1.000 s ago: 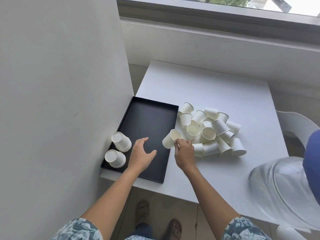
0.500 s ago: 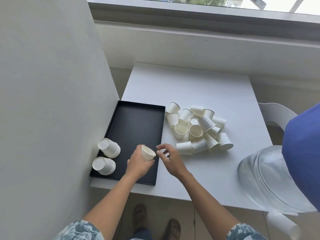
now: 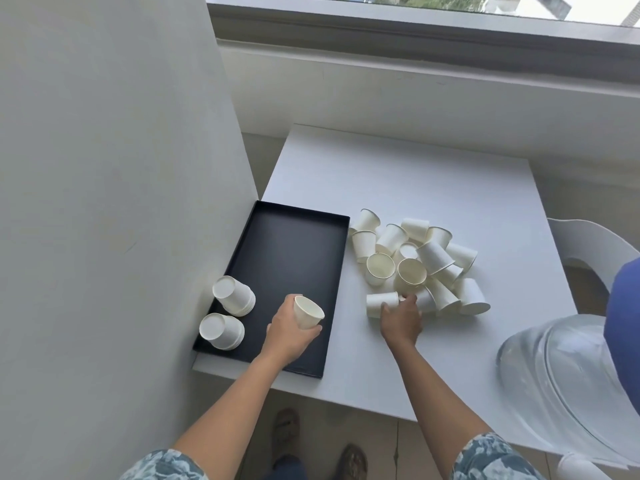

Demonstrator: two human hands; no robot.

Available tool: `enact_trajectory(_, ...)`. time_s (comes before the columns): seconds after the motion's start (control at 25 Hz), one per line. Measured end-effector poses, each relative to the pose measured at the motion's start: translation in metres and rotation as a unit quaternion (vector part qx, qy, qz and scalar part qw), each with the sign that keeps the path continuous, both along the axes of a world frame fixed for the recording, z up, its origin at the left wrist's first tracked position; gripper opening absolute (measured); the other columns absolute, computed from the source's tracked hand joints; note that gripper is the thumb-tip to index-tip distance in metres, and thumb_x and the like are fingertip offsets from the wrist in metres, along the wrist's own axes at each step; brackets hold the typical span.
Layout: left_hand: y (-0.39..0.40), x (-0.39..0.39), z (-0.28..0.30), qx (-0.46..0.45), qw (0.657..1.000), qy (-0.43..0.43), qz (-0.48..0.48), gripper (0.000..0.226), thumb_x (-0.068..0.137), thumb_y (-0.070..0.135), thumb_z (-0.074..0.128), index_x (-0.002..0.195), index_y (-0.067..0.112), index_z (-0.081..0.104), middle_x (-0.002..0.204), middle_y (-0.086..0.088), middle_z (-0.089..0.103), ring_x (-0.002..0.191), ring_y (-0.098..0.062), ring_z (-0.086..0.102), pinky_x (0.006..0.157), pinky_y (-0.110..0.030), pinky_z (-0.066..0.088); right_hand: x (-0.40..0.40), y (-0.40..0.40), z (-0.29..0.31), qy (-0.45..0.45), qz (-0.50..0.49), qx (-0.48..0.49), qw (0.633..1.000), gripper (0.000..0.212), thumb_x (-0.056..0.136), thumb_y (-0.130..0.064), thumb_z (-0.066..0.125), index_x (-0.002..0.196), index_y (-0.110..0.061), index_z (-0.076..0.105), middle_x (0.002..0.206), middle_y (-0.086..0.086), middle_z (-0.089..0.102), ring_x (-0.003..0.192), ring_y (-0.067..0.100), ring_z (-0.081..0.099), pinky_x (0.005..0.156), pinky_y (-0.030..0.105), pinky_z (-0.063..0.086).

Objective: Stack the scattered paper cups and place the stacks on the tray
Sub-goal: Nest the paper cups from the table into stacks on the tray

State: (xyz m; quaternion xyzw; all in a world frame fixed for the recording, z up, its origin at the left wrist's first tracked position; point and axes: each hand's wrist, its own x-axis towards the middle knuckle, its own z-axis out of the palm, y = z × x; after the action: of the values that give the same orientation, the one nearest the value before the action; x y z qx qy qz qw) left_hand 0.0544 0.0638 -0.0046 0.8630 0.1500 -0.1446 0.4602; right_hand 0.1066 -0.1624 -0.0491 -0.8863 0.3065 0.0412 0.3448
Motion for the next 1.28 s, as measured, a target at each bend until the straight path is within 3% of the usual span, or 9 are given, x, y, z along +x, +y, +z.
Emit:
enact_trajectory(0.24, 0.002, -0.004, -0.001, 0.04, 0.999, 0.012, 0.004, 0.062, 0.075, 0.033, 0.075, 0.128, 0.034, 0.041, 0.116, 0.014, 0.055, 0.107, -0.018, 0.056, 0.099, -0.047, 0.047, -0.009, 0.024, 0.009, -0.129, 0.002, 0.18, 0.975, 0.021, 0.099, -0.009, 0.054, 0.12, -0.009, 0.06, 0.106, 0.008, 0.07, 0.104, 0.028, 0.065, 0.091, 0.035, 0.05)
enact_trajectory(0.36, 0.0, -0.002, -0.001, 0.075, 0.997, 0.025, -0.002, 0.069, 0.077, 0.03, 0.073, 0.136, 0.029, 0.038, 0.127, 0.007, 0.053, 0.113, -0.022, 0.055, 0.096, -0.045, 0.048, -0.019, 0.043, 0.022, -0.195, 0.066, 0.209, 0.956, 0.019, 0.1, -0.01, 0.056, 0.117, -0.014, 0.064, 0.091, -0.002, 0.068, 0.087, 0.013, 0.065, 0.081, 0.026, 0.052)
enact_trajectory(0.52, -0.008, -0.002, 0.001, 0.115, 0.993, 0.021, -0.028, 0.075, 0.078, 0.028, 0.075, 0.141, 0.025, 0.035, 0.132, 0.002, 0.052, 0.116, -0.025, 0.055, 0.093, -0.046, 0.049, -0.035, 0.062, 0.03, -0.243, 0.179, 0.202, 0.932, 0.018, 0.099, -0.008, 0.059, 0.114, -0.017, 0.066, 0.093, -0.006, 0.072, 0.086, 0.005, 0.066, 0.077, 0.011, 0.048)
enact_trajectory(0.76, -0.018, -0.007, 0.001, 0.107, 0.992, 0.015, -0.058, 0.097, 0.081, 0.025, 0.075, 0.154, 0.034, 0.013, 0.136, 0.003, 0.047, 0.12, -0.023, 0.054, 0.084, -0.043, 0.052, -0.058, 0.068, 0.028, -0.216, 0.257, 0.237, 0.912, 0.023, 0.099, -0.005, 0.057, 0.113, -0.021, 0.067, 0.099, -0.011, 0.073, 0.094, 0.007, 0.068, 0.082, 0.011, 0.049)
enact_trajectory(0.88, -0.023, -0.012, 0.0, 0.101, 0.991, 0.012, -0.086, 0.088, 0.083, 0.028, 0.073, 0.148, 0.047, 0.017, 0.124, 0.007, 0.046, 0.107, -0.02, 0.057, 0.077, -0.042, 0.054, -0.065, 0.066, 0.025, -0.165, 0.298, 0.268, 0.901, 0.021, 0.1, -0.015, 0.057, 0.109, -0.03, 0.069, 0.1, -0.013, 0.074, 0.098, 0.011, 0.068, 0.085, 0.02, 0.054)
enact_trajectory(1.0, -0.023, -0.014, -0.002, 0.102, 0.991, 0.006, -0.082, 0.059, 0.08, 0.032, 0.073, 0.122, 0.042, 0.034, 0.11, 0.008, 0.048, 0.094, -0.021, 0.058, 0.073, -0.044, 0.055, -0.062, 0.053, 0.024, -0.166, 0.295, 0.239, 0.91, 0.015, 0.098, -0.029, 0.06, 0.107, -0.032, 0.072, 0.104, -0.017, 0.072, 0.105, 0.007, 0.065, 0.092, 0.019, 0.05)
enact_trajectory(1.08, -0.022, -0.014, -0.002, 0.088, 0.994, -0.001, -0.069, 0.052, 0.077, 0.031, 0.074, 0.109, 0.039, 0.035, 0.104, 0.008, 0.047, 0.091, -0.021, 0.057, 0.074, -0.045, 0.055, -0.052, 0.035, 0.021, -0.187, 0.238, 0.187, 0.935, 0.019, 0.094, -0.021, 0.067, 0.113, -0.022, 0.07, 0.111, -0.012, 0.069, 0.11, 0.007, 0.062, 0.1, 0.026, 0.047)
enact_trajectory(1.16, -0.02, -0.014, -0.002, 0.072, 0.996, -0.007, -0.056, 0.052, 0.076, 0.029, 0.075, 0.106, 0.039, 0.034, 0.104, 0.008, 0.047, 0.093, -0.021, 0.056, 0.077, -0.046, 0.055, -0.037, 0.012, 0.018, -0.183, 0.154, 0.093, 0.966, 0.036, 0.087, -0.013, 0.074, 0.121, -0.009, 0.063, 0.118, 0.005, 0.063, 0.116, 0.024, 0.057, 0.105, 0.037, 0.043)
enact_trajectory(1.28, -0.018, -0.014, -0.001, 0.052, 0.998, -0.016, -0.04, 0.055, 0.076, 0.027, 0.078, 0.108, 0.037, 0.034, 0.109, 0.007, 0.048, 0.097, -0.022, 0.056, 0.084, -0.048, 0.054, -0.015, -0.025, 0.016, -0.105, 0.057, -0.057, 0.991, 0.07, 0.076, -0.024, 0.082, 0.134, -0.002, 0.051, 0.13, 0.017, 0.053, 0.126, 0.038, 0.046, 0.105, 0.046, 0.038)
